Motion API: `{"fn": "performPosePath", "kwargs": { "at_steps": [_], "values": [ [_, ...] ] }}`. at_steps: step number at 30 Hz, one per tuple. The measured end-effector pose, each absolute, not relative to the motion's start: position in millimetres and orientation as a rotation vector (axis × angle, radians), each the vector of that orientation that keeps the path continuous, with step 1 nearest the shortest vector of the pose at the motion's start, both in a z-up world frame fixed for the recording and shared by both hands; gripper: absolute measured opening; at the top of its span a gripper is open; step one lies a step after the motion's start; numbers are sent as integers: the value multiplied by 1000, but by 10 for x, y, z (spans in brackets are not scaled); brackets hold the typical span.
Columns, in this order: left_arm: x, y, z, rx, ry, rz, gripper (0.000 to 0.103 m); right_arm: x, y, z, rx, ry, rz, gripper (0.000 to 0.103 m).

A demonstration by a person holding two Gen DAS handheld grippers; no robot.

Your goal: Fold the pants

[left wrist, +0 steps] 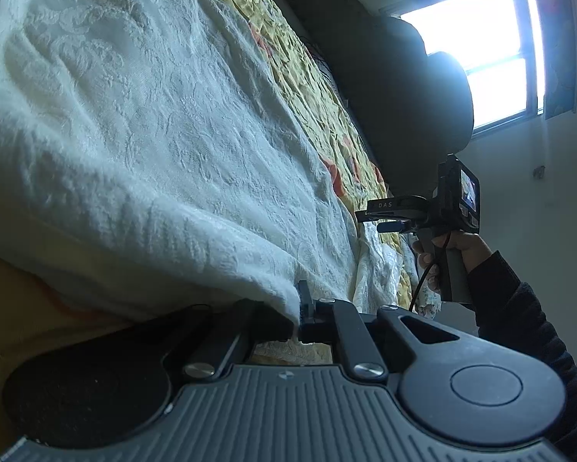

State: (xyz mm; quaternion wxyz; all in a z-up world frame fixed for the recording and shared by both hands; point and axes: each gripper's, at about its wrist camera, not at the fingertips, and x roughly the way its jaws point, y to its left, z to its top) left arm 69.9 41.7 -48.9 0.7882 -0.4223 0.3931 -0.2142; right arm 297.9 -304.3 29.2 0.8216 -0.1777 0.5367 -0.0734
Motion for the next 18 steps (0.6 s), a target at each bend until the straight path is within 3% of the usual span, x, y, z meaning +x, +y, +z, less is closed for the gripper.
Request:
{"fn": "performPosePath", "kwargs": {
  "at_steps": [4,6,8,10,12,18],
  "values": [
    [701,419,-490,-909,847,-462,12,3043,-3076,297,-318,1163,-170,54],
    [702,419,-490,-909,847,-462,12,3067,-3145,313,-227,1184,-145,30],
    [702,419,-490,-909,846,-462,12,3058,-3205,308,-164,1184,-140,14],
    [701,420,-489,-908,845,-462,12,3005,-3244,317,-131,1159,-137,13],
    [703,420,-490,-907,844,-462,12,2923,-3331,374,-61,1127,-121,5],
    [713,419,-487,-902,842,-462,12,2310,-3842,860,189,918,-37,4]
  ]
}}
